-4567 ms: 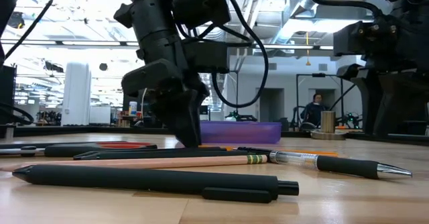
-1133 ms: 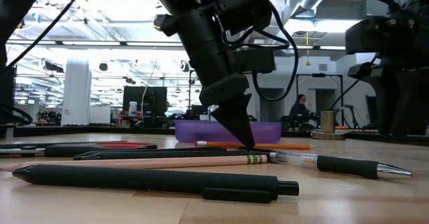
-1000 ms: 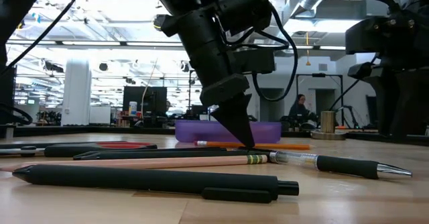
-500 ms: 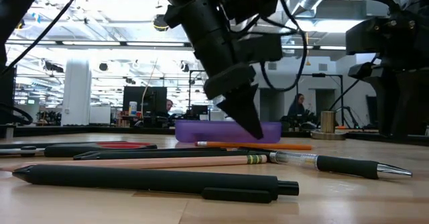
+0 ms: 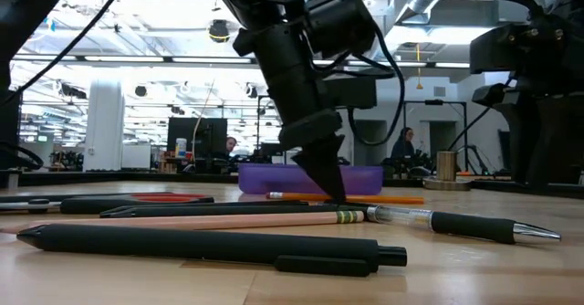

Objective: Pick & place school supplies into a supply box
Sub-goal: Put the yellow pencil into the purple supply box

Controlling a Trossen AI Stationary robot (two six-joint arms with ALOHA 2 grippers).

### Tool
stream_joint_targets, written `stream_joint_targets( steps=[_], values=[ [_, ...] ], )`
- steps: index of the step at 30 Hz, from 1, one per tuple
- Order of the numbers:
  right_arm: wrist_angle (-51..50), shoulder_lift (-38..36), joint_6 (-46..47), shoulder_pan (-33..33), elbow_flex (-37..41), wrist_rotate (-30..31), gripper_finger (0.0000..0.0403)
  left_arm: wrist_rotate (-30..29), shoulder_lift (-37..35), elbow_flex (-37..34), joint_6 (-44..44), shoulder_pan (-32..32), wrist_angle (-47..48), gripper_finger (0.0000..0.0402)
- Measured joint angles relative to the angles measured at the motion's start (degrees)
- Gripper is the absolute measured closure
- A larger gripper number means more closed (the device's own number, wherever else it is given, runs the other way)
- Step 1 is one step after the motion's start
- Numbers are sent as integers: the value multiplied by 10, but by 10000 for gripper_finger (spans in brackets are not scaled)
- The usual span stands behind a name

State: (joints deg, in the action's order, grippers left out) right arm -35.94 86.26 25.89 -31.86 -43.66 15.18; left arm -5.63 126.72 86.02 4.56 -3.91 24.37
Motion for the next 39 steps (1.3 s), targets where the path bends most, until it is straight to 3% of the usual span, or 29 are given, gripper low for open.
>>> stream_joint_targets(
  steps=[10,21,27,35,39],
  values=[
    [0,0,-6,0,0,3,327,-12,3,-1,-74,-3,9,390],
    [-3,0,-4,0,0,3,327,-56,-6,25,-92,-26,52,398],
    [-4,0,-4,0,0,3,327,-75,-11,74,-83,-37,160,400],
    [-5,0,-4,0,0,2,327,-90,-13,142,-81,-47,233,401],
    [-5,0,-4,0,0,3,327,-125,-14,182,-68,-47,282,401]
  ],
)
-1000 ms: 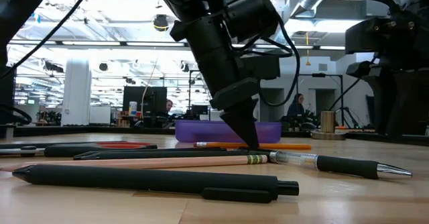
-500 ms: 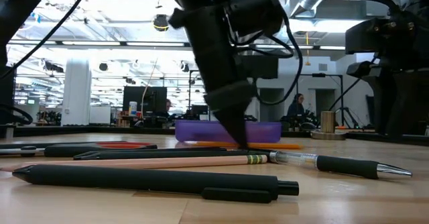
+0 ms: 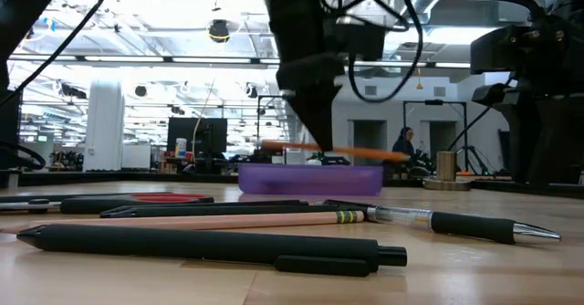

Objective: Pick & place school supplies into a supply box
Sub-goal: Put the yellow pencil into the purple supply box

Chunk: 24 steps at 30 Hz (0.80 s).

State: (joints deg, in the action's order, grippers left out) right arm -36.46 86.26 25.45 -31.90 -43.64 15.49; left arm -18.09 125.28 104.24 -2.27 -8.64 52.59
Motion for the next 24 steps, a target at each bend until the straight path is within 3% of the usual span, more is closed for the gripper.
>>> stream_joint_targets(
  steps=[6,10,17,24],
  values=[
    [-5,0,0,0,0,0,327,-65,-2,61,30,20,77,401],
    [-8,0,0,0,0,0,327,-60,-9,81,59,56,90,401],
    [-16,0,0,0,0,0,327,28,-15,81,101,144,87,401],
    [-24,0,0,0,0,-2,327,105,-13,38,104,192,2,390]
  ],
)
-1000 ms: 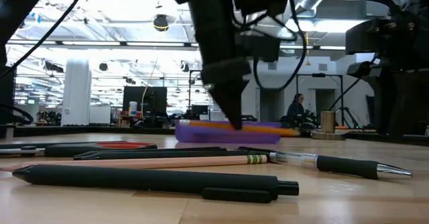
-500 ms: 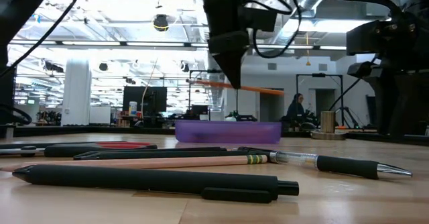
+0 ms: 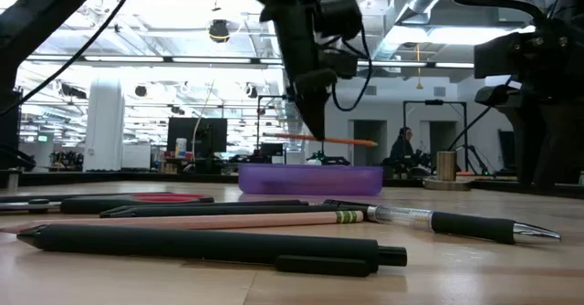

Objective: Pick & place school supplies into a supply box
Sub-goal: Put the yellow pencil into the purple supply box, then put the black pen into the purple supply box

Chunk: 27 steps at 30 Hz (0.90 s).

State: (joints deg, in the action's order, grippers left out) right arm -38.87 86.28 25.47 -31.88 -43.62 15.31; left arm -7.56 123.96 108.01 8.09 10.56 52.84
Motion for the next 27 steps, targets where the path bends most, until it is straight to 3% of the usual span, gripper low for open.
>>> stream_joint_targets(
  steps=[6,19,27],
  values=[
    [-1,0,0,0,0,-1,327,13,0,-59,-28,9,-45,368],
    [3,0,0,0,0,-2,327,28,-10,-68,-36,-13,-10,275],
    [27,0,14,0,0,-2,327,39,-125,-72,-57,-49,23,262]
  ],
)
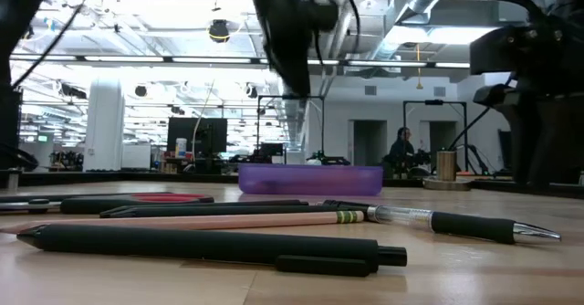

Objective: Pick & place school supplies into a supply box
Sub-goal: Put the black pen into the purple supply box

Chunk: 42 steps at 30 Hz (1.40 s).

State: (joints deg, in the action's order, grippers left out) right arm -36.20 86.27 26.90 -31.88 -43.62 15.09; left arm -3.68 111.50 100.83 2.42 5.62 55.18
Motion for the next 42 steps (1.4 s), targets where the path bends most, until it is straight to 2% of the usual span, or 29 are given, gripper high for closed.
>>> stream_joint_targets(
  steps=[4,11,15,19,27,35,42],
  values=[
    [13,0,11,0,0,0,327,-12,-96,-55,-24,-27,-43,262],
    [22,0,16,0,0,0,327,-58,-233,-260,-129,-87,-107,262],
    [25,0,16,0,0,0,327,-63,-273,-361,-219,-127,-136,262],
    [30,0,17,0,0,0,327,-82,-283,-425,-322,-174,-159,262],
    [51,0,17,0,0,0,327,-132,-283,-478,-533,-261,-151,262],
    [52,0,17,0,0,0,327,-136,-283,-487,-615,-309,-159,262],
    [54,0,17,0,0,0,327,-131,-280,-487,-637,-315,-180,262]
  ],
)
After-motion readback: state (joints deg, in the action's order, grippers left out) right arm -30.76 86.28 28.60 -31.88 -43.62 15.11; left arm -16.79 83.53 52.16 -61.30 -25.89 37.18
